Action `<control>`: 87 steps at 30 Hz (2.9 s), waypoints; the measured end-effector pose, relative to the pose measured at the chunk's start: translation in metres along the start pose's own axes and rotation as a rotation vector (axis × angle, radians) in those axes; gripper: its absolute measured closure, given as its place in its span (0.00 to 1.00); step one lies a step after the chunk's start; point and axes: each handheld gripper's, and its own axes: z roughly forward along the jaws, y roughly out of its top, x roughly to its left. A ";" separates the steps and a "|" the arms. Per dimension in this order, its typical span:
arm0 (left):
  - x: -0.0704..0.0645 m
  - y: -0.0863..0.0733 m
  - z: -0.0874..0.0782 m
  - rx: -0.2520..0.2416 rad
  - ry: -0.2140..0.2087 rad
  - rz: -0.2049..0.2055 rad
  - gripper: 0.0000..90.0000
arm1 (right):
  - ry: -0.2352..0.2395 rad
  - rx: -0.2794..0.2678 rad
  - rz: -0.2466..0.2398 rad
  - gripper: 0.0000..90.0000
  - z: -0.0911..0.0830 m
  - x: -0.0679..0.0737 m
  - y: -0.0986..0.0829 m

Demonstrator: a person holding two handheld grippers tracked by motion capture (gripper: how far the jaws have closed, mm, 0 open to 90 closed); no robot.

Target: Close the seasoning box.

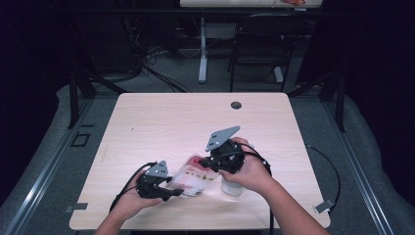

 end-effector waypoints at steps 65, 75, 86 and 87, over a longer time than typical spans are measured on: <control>-0.007 0.048 -0.056 0.258 0.028 0.045 0.75 | 0.007 -0.203 0.121 0.90 -0.006 -0.012 -0.049; -0.008 0.060 -0.064 0.277 0.030 0.055 0.76 | -0.012 -0.235 0.158 0.88 -0.011 -0.014 -0.062; -0.008 0.063 -0.069 0.258 0.021 0.050 0.76 | -0.015 -0.241 0.160 0.91 -0.014 -0.014 -0.065; -0.007 0.064 -0.069 0.255 0.021 0.051 0.76 | -0.014 -0.243 0.161 0.92 -0.014 -0.014 -0.066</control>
